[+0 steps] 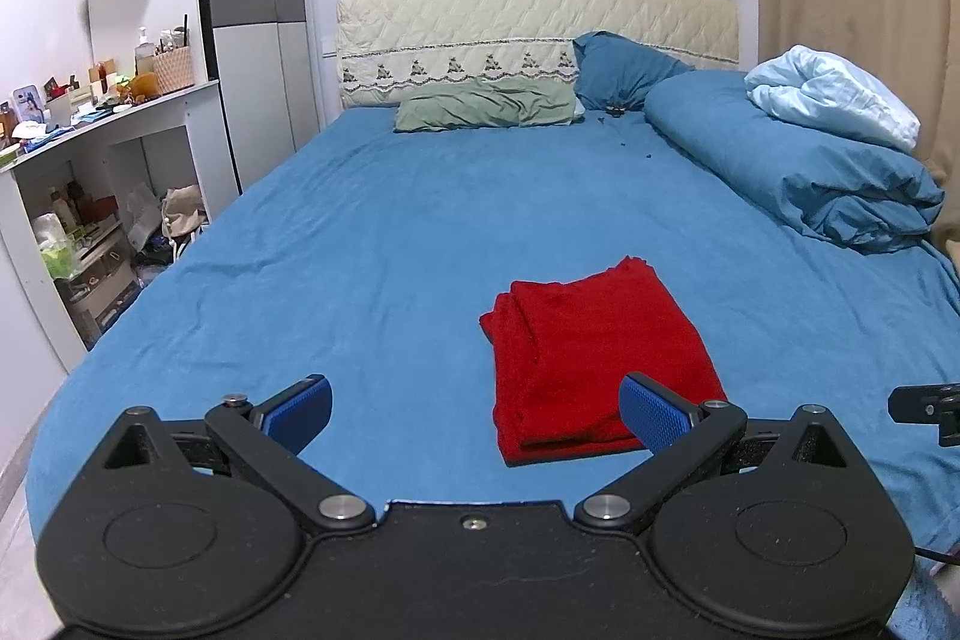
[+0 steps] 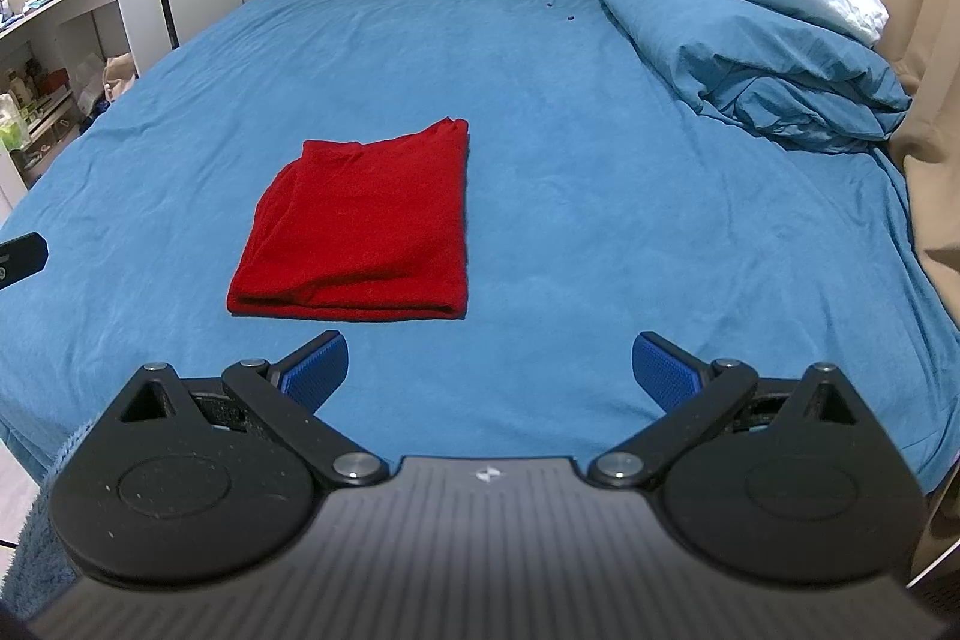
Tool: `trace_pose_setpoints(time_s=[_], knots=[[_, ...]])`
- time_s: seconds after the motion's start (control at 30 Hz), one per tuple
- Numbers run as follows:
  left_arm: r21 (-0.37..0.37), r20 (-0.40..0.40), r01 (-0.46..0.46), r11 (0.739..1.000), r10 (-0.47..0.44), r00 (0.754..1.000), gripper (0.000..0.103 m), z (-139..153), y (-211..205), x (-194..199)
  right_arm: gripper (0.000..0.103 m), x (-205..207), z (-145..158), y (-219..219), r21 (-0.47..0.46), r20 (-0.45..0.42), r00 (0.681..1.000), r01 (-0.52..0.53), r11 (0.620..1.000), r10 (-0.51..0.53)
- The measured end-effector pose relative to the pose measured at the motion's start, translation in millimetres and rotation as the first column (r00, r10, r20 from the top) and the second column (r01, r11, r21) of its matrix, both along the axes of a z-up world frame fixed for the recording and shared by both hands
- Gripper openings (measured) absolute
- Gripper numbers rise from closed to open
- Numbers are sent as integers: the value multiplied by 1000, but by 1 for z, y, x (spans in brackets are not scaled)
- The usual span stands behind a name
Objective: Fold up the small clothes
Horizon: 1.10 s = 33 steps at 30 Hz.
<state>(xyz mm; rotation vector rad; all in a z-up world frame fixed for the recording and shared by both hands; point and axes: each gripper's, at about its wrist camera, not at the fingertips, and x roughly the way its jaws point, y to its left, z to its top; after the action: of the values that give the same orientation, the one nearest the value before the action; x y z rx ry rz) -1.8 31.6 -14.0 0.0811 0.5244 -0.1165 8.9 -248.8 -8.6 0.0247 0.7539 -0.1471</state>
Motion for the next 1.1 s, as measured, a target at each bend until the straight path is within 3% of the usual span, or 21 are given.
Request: trace_pose_setpoints(time_s=[1.1], knots=[[-8, 51, -12, 1000, 12, 999, 103, 1, -2, -4, 103, -1, 1, 2, 10, 3, 1000, 6, 1000, -6]])
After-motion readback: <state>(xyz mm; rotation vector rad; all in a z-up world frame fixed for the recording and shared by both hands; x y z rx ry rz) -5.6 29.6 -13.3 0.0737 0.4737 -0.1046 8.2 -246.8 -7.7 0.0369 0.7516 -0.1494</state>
